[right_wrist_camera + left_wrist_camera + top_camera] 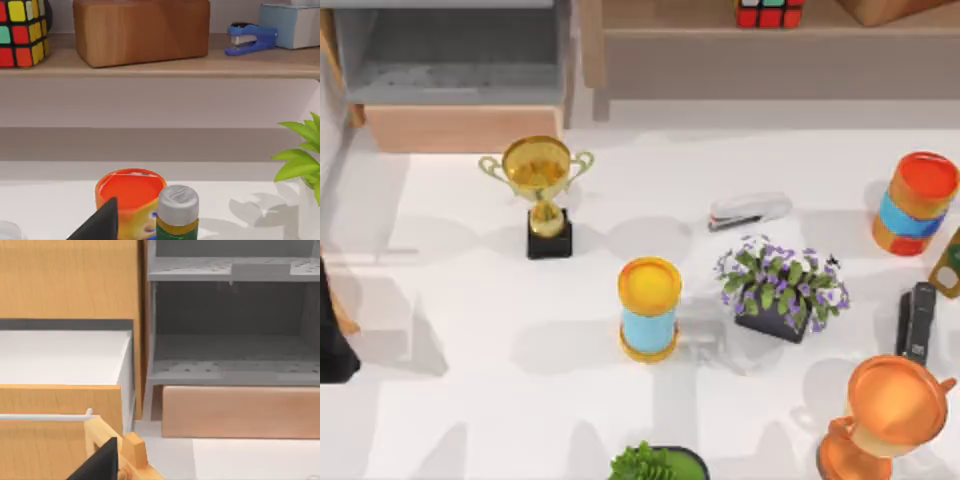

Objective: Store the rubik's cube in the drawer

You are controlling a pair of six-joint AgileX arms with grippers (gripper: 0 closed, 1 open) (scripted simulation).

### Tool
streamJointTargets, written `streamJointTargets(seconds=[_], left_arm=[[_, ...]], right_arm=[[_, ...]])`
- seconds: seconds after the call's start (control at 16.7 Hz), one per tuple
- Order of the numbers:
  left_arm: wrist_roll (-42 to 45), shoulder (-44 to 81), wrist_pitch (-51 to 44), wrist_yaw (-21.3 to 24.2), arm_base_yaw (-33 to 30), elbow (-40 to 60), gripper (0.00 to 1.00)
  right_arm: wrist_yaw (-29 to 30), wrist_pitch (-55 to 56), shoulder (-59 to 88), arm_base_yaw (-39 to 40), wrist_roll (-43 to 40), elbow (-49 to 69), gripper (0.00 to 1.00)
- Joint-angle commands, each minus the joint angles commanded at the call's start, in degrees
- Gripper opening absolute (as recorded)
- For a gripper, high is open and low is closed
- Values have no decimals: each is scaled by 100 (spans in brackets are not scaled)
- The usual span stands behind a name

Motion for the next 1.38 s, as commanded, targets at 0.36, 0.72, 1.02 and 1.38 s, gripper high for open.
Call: streamJointTargets(seconds=[0.36, 0.72, 1.02, 1.38], left_arm=[[56, 579, 192, -328, -372, 485, 100], [112, 3186, 972, -1342, -1411, 2458, 100], [42, 6463, 1952, -2322, -2437, 4867, 100], [-12, 10468, 3012, -3358, -3653, 7544, 100]], right_arm=[[0, 0, 0, 0, 0, 0, 100], [0, 0, 0, 0, 0, 0, 100], [0, 0, 0, 0, 0, 0, 100], [0, 0, 0, 0, 0, 0, 100]])
